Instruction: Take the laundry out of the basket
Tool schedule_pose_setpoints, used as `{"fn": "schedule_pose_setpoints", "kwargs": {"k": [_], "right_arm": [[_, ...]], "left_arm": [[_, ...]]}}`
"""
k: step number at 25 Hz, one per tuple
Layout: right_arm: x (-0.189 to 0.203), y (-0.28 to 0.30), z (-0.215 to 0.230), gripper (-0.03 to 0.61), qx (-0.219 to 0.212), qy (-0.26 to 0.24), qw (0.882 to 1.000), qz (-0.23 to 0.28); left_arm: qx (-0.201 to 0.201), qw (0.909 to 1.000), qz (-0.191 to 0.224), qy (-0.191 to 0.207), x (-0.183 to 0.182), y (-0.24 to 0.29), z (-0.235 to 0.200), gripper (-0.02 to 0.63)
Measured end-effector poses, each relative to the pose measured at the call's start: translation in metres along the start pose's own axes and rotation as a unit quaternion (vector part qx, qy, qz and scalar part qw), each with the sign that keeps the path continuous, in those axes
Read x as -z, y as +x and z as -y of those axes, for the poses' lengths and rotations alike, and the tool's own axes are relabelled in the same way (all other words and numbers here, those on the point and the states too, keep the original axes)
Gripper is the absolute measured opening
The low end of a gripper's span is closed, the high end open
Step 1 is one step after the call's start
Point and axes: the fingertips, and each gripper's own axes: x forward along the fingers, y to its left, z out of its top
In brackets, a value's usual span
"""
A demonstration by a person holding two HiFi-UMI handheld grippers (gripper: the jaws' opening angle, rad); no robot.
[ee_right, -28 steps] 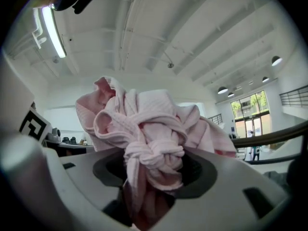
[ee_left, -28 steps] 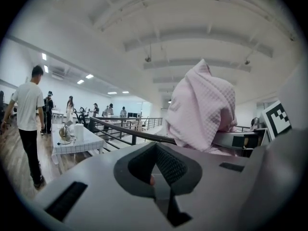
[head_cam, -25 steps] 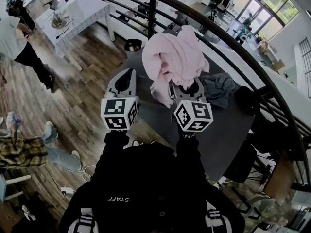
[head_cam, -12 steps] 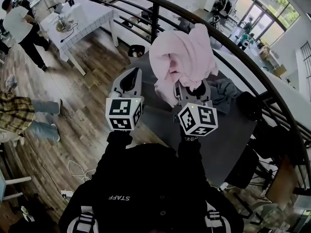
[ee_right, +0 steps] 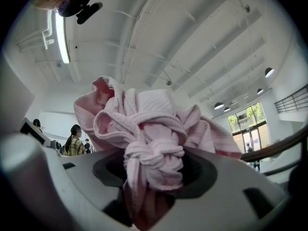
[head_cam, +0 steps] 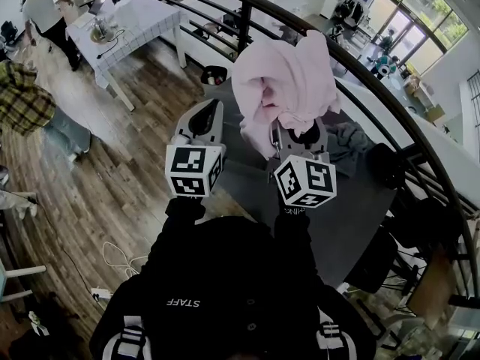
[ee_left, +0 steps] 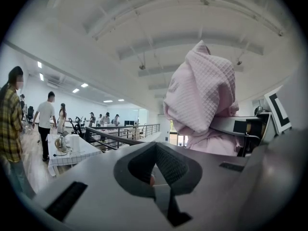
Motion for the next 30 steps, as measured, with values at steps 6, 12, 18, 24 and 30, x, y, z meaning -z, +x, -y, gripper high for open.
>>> {"fn": "schedule_pose_setpoints", "kwargs": {"k": [6, 12, 18, 24, 30], "right_arm": [[0.002, -0.003, -0.002, 0.272, 0.0, -0.003, 1.0, -0.001], [0.006, -0.003, -0.001, 0.27, 0.002, -0.01, 1.0, -0.008], [0.007, -0.006, 0.004, 0.271, 0.007, -0.017, 1.0, -0.012], [0.01, -0.008, 0.006, 0.272, 0.007, -0.018, 1.0, -0.014], [0.011, -0.006, 0.008, 0.272, 0.006, -0.018, 1.0, -0.016]], "left_arm": [[-0.002, 1.0, 0.001, -0.003, 0.002, -0.003, 0.001, 0.0], [-0.003, 1.0, 0.0, -0.005, 0.002, -0.002, 0.0, 0.0], [-0.003, 1.0, -0.004, -0.004, 0.004, -0.001, 0.002, 0.0], [-0.002, 1.0, -0.006, -0.004, 0.007, 0.0, 0.002, 0.0], [-0.001, 0.9999, -0.009, -0.006, 0.009, 0.004, 0.003, 0.0]]}}
